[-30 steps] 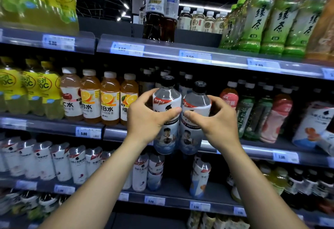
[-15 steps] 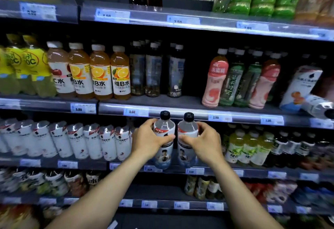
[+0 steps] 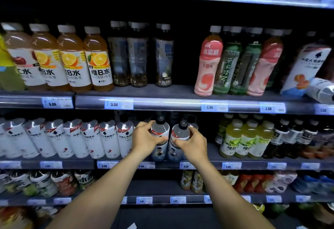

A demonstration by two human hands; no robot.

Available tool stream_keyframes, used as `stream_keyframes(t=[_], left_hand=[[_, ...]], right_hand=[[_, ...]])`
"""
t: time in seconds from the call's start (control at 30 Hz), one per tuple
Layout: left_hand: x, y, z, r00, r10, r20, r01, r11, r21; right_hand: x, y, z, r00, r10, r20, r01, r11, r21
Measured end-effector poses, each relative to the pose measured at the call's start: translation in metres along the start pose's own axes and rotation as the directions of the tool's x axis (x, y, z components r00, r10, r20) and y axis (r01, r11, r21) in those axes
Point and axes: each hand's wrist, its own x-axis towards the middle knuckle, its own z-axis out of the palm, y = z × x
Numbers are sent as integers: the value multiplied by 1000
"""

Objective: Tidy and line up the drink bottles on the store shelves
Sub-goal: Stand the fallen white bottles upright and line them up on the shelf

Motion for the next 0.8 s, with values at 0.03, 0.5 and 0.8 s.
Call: stream_keyframes(t=[0.03, 0.5, 0.8], left_hand=[[3, -1, 4, 1000, -4, -16, 4, 1000, 27], [7, -22, 31, 980, -87, -180, 106, 990, 93], [2, -27, 39, 958, -152, -245, 145, 988, -47]], right_hand=[[2, 2, 4, 1000, 0, -1, 0, 1000, 12], [15, 29, 49, 987, -99, -126, 92, 994, -62], [12, 30, 57, 985, -27, -170, 16, 998, -68]])
